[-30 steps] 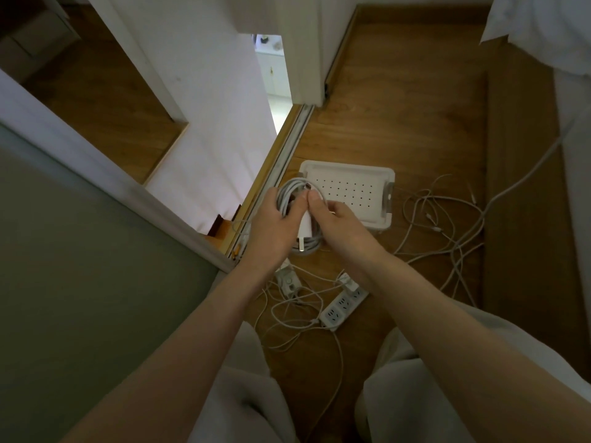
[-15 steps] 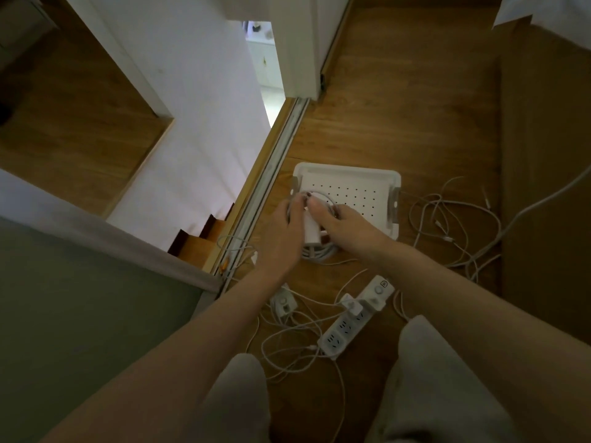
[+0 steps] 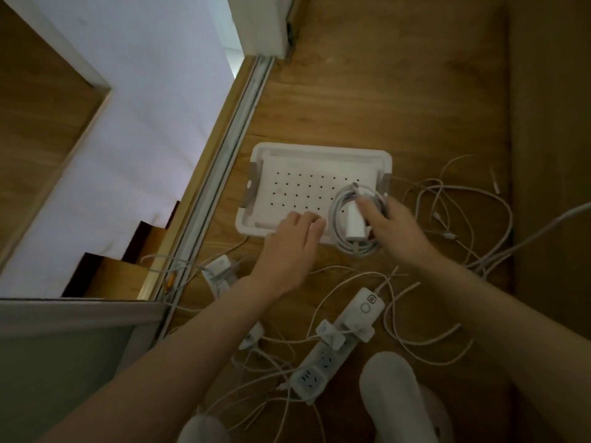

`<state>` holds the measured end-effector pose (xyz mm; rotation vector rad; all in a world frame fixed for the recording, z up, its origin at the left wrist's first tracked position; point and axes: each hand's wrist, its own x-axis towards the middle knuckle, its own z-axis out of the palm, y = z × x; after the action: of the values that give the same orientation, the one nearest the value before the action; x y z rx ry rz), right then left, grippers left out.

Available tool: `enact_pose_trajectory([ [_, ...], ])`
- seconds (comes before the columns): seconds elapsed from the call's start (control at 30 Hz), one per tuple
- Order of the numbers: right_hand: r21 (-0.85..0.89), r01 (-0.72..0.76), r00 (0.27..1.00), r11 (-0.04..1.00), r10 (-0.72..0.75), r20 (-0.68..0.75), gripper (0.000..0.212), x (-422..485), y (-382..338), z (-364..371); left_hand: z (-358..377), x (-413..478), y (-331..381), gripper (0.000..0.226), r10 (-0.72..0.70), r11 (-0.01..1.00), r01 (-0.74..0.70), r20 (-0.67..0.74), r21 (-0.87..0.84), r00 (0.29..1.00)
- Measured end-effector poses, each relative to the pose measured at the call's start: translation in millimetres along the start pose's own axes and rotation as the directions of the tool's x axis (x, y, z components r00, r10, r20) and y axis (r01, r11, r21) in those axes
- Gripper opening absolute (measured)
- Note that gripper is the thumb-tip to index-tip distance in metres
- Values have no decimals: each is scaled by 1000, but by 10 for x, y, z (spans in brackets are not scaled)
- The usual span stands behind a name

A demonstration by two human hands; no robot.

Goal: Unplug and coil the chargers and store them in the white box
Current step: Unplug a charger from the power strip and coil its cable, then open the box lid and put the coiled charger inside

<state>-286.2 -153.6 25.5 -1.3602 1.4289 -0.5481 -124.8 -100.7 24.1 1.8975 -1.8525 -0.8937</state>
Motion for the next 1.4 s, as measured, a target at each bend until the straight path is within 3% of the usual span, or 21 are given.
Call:
enact_pose_trajectory([
  [0.13, -143, -51, 994, 988, 37, -100, 43, 296, 355, -172, 289, 353, -66, 43, -94, 986, 99, 43, -135, 995],
  [0.23, -98, -99, 987, 990, 85, -138, 37, 440, 540, -55, 510, 570, 22, 52, -182, 915, 226, 157, -334, 971],
  [0.3, -78, -89, 990, 993, 79, -121, 26, 512, 611, 97, 651, 693, 58, 46, -219, 886, 263, 154, -383, 963],
  [0.37, -103, -84, 993, 991, 74, -93, 18, 587, 671, 249, 756, 800, 23, 47, -262, 926, 268, 59, -266, 963],
  [0.43, -189, -63, 996, 980, 51, -69, 21, 640, 716, 333, 823, 862, -39, 51, -257, 966, 258, -45, 17, 965],
  [0.47, -245, -43, 998, 969, 28, -62, 24, 657, 739, 336, 839, 873, -61, 50, -234, 958, 244, -80, 152, 969],
  [0.53, -373, 3, 999, 928, -15, -29, 24, 648, 759, 273, 860, 896, -70, 46, -216, 934, 237, -104, 267, 971],
  [0.6, -422, 54, 998, 905, -62, -6, 26, 596, 761, 140, 869, 916, -56, 44, -216, 930, 240, -113, 278, 970],
  [0.77, -332, -75, 955, 940, -28, -295, 46, 694, 698, -223, 763, 920, -47, 47, -181, 975, 189, -75, 121, 981],
  [0.83, -387, -163, 971, 907, 76, -228, 52, 833, 690, -257, 668, 896, -134, 42, -166, 981, 175, -94, 90, 982],
  [0.9, -465, -187, 980, 865, 134, -146, 49, 920, 653, -213, 578, 857, -293, 39, -164, 965, 180, -94, 190, 982],
  [1.0, -624, -145, 989, 768, 106, -100, 42, 970, 634, -111, 513, 755, -545, 45, -122, 909, 105, 16, 404, 992],
  [1.17, -807, -85, 995, 585, 93, -37, 52, 1041, 726, -53, 541, 670, -649, 55, -76, 865, 20, 91, 501, 993],
  [1.4, -778, -129, 989, 615, 134, -59, 63, 1033, 768, -241, 715, 619, -552, 55, -55, 849, 6, 77, 528, 996],
])
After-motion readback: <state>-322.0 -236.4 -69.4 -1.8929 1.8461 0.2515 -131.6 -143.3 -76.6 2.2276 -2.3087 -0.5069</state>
